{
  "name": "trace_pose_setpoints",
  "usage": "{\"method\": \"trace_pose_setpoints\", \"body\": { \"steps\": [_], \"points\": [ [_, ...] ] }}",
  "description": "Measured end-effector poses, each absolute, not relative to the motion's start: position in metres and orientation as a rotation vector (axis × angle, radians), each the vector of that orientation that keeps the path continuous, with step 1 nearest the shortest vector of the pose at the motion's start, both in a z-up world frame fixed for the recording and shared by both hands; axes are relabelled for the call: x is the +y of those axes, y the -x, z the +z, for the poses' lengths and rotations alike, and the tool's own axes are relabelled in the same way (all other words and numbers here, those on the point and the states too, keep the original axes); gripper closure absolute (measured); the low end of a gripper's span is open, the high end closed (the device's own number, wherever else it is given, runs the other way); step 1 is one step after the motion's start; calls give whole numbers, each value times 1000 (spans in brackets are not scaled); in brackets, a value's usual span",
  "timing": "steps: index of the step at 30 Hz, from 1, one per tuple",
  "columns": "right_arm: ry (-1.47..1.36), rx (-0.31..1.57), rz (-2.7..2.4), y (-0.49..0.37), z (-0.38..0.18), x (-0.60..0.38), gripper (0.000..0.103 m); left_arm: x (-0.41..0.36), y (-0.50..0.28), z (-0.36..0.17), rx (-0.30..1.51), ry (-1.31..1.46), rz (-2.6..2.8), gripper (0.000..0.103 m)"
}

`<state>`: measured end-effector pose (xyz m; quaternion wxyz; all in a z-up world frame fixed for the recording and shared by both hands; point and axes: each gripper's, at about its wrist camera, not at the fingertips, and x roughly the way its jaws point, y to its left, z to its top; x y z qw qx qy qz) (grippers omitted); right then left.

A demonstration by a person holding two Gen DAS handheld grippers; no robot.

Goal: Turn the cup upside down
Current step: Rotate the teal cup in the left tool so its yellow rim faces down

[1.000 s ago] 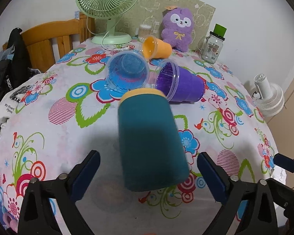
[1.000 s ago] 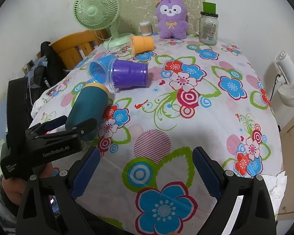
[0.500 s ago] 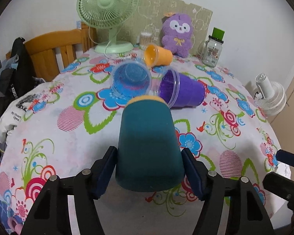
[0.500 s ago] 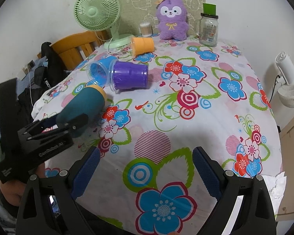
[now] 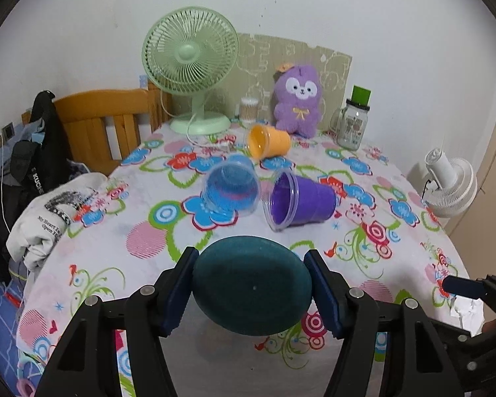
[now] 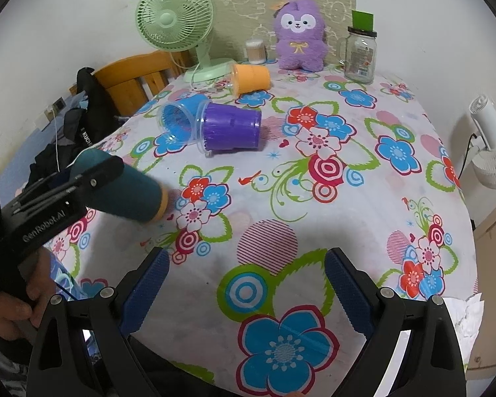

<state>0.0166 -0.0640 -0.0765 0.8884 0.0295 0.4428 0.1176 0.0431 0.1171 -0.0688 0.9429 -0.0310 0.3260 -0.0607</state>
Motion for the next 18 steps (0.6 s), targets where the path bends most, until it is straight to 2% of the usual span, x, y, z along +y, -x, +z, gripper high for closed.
{"method": "trace_pose_setpoints", "body": {
  "steps": [18],
  "points": [
    [-27, 900, 280, -10, -70, -49, 7, 128, -17, -23, 577, 103, -138, 36]
  ]
}}
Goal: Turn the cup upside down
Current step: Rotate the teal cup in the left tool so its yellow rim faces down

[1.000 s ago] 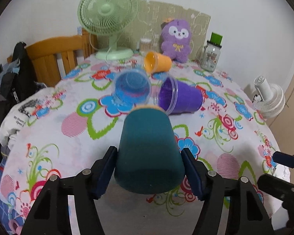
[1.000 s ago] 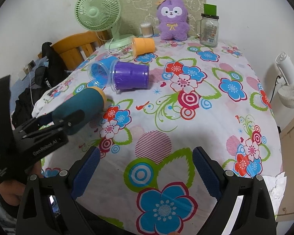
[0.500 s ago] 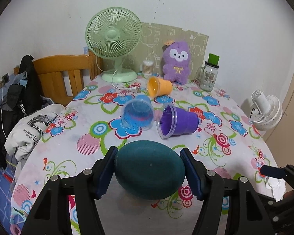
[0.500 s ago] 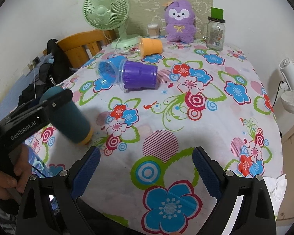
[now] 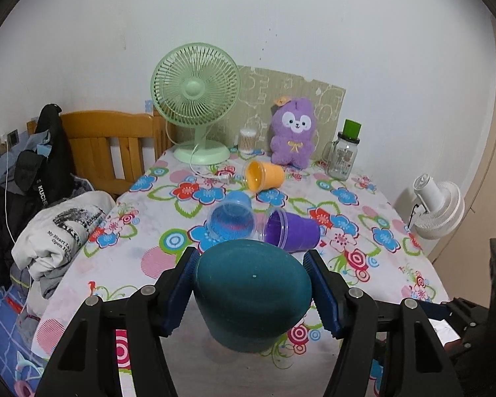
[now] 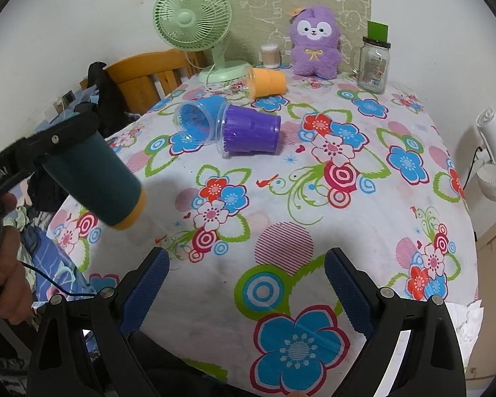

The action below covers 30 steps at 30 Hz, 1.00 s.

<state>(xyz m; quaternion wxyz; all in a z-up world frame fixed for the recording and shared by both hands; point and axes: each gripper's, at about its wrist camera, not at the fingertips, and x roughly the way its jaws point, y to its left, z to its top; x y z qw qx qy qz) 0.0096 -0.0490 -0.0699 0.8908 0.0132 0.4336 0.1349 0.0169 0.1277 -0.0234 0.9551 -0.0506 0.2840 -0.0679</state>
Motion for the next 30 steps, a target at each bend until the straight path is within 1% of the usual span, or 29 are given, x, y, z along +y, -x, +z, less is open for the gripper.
{"method": "trace_pose_setpoints", "body": {
  "steps": [12, 30],
  "points": [
    [-18, 892, 296, -8, -68, -42, 7, 128, -8, -17, 578, 101, -138, 36],
    [-24, 912, 289, -13, -75, -42, 7, 124, -14, -28, 620, 99, -139, 36]
  ]
}}
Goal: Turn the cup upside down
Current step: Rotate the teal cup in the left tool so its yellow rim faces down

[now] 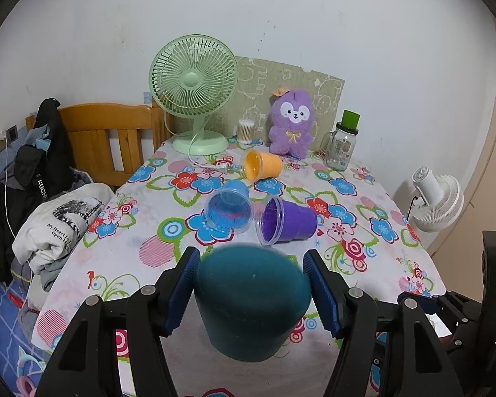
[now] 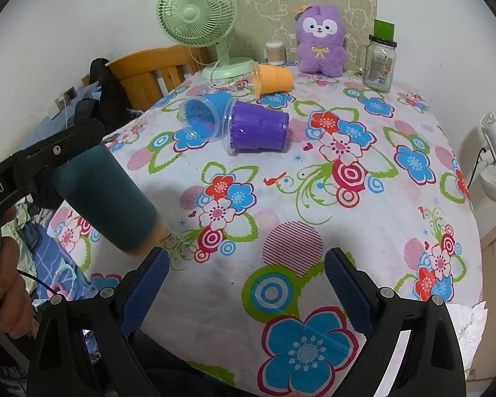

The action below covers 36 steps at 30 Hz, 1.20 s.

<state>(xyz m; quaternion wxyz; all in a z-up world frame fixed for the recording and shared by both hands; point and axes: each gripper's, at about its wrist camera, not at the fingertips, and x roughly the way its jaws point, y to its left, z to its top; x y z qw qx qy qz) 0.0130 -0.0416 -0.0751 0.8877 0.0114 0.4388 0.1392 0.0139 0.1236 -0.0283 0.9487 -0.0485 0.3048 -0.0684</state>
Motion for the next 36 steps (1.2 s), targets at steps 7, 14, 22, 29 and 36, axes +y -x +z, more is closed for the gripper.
{"method": "trace_pose_setpoints", "body": {
  "steps": [7, 14, 22, 29, 36],
  "points": [
    [-21, 916, 289, -14, -77, -42, 7, 124, -16, -27, 621, 100, -139, 36],
    [-18, 917, 294, -15, -78, -41, 7, 125, -16, -27, 623, 100, -143, 36],
    [-16, 917, 293, -15, -77, -39, 7, 125, -17, -27, 630, 101, -145, 32],
    [-40, 899, 252, -12, -72, -59, 7, 104, -27, -30, 664, 33, -231, 6],
    [-82, 916, 202, -8, -79, -87, 7, 55, -71, -44, 776, -160, -374, 1]
  ]
}}
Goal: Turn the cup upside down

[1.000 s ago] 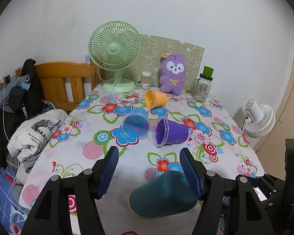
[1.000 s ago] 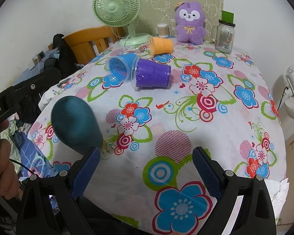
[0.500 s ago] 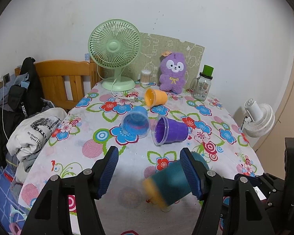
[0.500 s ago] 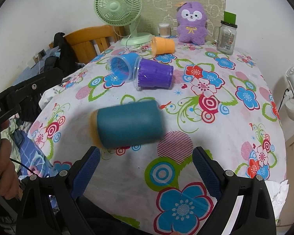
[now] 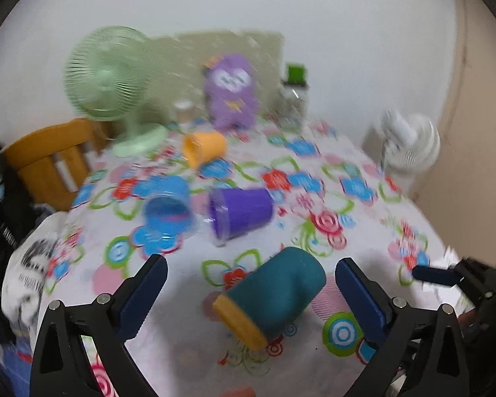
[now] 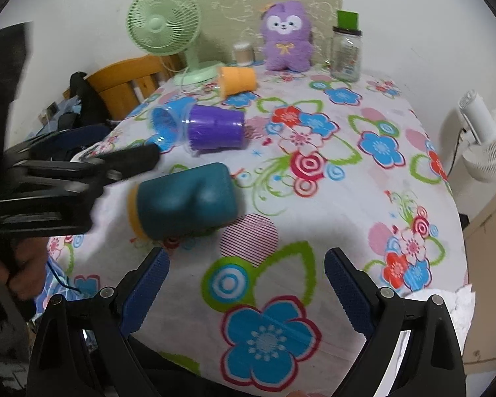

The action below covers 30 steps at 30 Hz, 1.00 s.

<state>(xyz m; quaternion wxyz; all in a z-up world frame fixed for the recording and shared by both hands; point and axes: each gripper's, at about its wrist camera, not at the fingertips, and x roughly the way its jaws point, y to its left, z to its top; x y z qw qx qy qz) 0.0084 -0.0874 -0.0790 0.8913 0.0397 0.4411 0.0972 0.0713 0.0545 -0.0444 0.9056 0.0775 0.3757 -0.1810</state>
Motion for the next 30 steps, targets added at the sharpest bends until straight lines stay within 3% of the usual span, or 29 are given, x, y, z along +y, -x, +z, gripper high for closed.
{"method": "trace_pose_setpoints", "body": {
  "steps": [11, 21, 23, 27, 30],
  "points": [
    [-147, 947, 157, -7, -96, -118, 7, -12, -122, -88, 1037, -406, -540, 1],
    [-177, 973, 155, -12, -108, -126, 7, -35, -132, -112, 1121, -526, -579, 1],
    [-180, 976, 157, -12, -109, -126, 7, -37, -133, -116, 1134, -542, -576, 5],
    [-185, 977, 154, -13, -109, -127, 7, -41, -134, -127, 1166, -590, -567, 22],
    [-187, 977, 150, -14, -110, -127, 7, -40, -137, -129, 1167, -590, -542, 27]
  ]
}}
